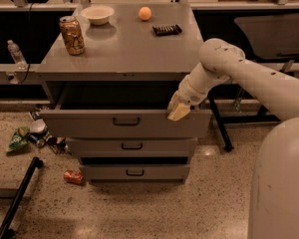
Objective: Open top drawer
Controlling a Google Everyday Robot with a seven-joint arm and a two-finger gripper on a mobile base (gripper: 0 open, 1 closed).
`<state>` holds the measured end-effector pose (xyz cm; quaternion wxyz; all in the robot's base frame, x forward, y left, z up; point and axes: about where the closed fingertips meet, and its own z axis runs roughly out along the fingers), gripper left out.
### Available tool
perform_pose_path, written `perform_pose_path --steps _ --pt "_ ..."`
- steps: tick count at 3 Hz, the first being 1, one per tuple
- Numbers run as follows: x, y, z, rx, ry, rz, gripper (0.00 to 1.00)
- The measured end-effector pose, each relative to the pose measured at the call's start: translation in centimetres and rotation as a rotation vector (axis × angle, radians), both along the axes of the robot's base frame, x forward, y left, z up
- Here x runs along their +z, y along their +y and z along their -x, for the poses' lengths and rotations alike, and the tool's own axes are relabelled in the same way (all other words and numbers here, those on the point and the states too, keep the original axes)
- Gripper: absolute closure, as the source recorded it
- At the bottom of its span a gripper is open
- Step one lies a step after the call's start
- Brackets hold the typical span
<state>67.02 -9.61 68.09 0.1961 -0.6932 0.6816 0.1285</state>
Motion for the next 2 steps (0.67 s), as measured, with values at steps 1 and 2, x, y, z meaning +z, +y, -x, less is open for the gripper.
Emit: perform_pose_path --steps 1,2 --pt "0.07 0.0 0.01 0.0 0.0 0.0 0.62" --pt "0.08 0.0 0.01 0.0 0.0 0.0 0.38"
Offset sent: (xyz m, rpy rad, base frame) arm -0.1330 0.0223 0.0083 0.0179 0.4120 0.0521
